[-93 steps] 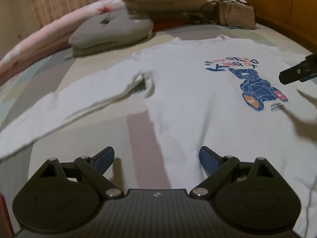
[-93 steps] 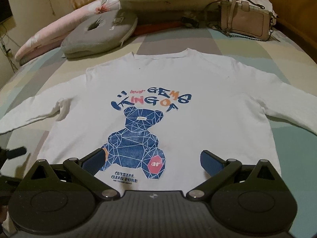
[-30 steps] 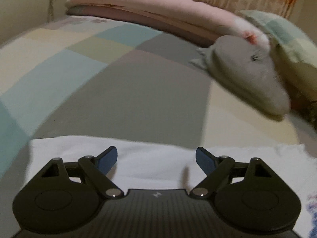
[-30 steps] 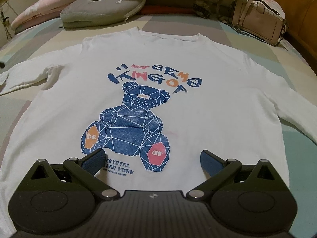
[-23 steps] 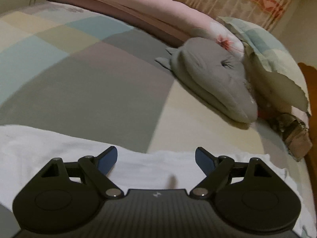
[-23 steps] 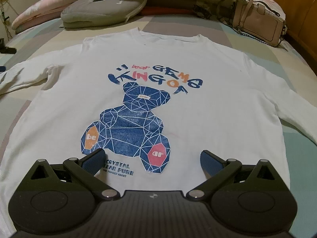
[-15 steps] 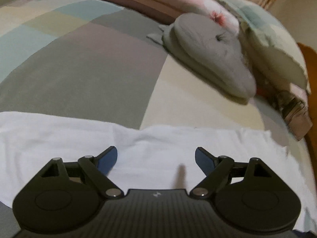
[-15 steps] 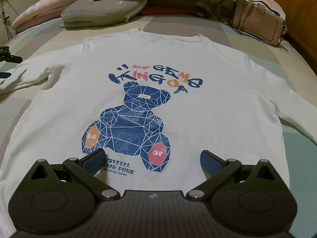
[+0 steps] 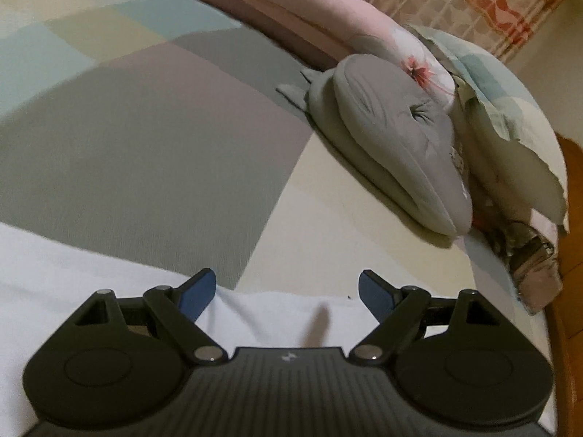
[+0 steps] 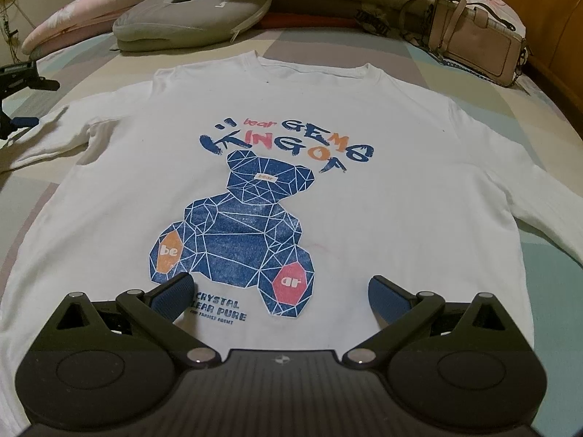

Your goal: Fold clothes

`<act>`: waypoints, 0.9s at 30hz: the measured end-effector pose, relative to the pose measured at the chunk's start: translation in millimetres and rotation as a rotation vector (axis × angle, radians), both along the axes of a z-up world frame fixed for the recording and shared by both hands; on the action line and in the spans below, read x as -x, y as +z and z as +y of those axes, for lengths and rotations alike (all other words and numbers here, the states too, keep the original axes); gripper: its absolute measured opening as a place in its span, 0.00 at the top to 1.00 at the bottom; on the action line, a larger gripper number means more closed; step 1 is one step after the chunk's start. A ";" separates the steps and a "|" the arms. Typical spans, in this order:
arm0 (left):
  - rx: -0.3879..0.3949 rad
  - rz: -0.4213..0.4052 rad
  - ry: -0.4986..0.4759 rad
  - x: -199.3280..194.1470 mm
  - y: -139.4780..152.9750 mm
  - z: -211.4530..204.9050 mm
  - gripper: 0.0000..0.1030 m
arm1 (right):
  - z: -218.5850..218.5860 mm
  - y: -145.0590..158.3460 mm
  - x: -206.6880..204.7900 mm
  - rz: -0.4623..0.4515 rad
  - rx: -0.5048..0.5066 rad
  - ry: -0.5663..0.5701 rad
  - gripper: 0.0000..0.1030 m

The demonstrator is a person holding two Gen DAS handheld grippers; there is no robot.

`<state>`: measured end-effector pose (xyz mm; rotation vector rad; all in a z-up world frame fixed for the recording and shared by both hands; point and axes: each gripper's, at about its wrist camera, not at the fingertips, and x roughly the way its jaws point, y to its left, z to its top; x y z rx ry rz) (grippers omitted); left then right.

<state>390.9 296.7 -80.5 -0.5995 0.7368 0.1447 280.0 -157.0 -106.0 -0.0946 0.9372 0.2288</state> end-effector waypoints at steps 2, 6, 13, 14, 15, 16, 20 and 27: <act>-0.037 -0.037 -0.026 8.1 11.4 -8.2 0.18 | 0.0 0.1 0.9 0.000 0.002 0.000 0.00; -0.015 -0.006 -0.128 8.8 8.5 -24.9 0.17 | 0.7 0.9 2.2 0.002 0.003 0.000 0.00; -0.063 0.026 0.004 -4.7 -4.2 -20.4 0.22 | 0.1 1.0 0.9 0.005 -0.001 0.002 0.00; -0.065 0.020 -0.002 -2.2 1.5 -20.7 0.21 | -0.1 1.3 1.2 0.005 -0.002 0.002 0.00; -0.071 0.013 -0.012 0.8 7.3 -21.0 0.20 | -0.3 1.6 1.7 0.006 -0.003 0.002 0.00; -0.095 0.000 -0.036 5.8 13.2 -21.4 0.19 | -0.5 2.0 2.0 0.007 -0.004 0.002 0.00; -0.200 0.006 -0.064 32.2 22.3 -10.8 0.18 | -0.2 3.4 3.7 0.008 -0.009 0.005 0.00; -0.168 0.097 -0.021 66.6 -1.7 39.9 0.18 | 2.2 2.2 3.2 0.007 -0.004 0.010 0.00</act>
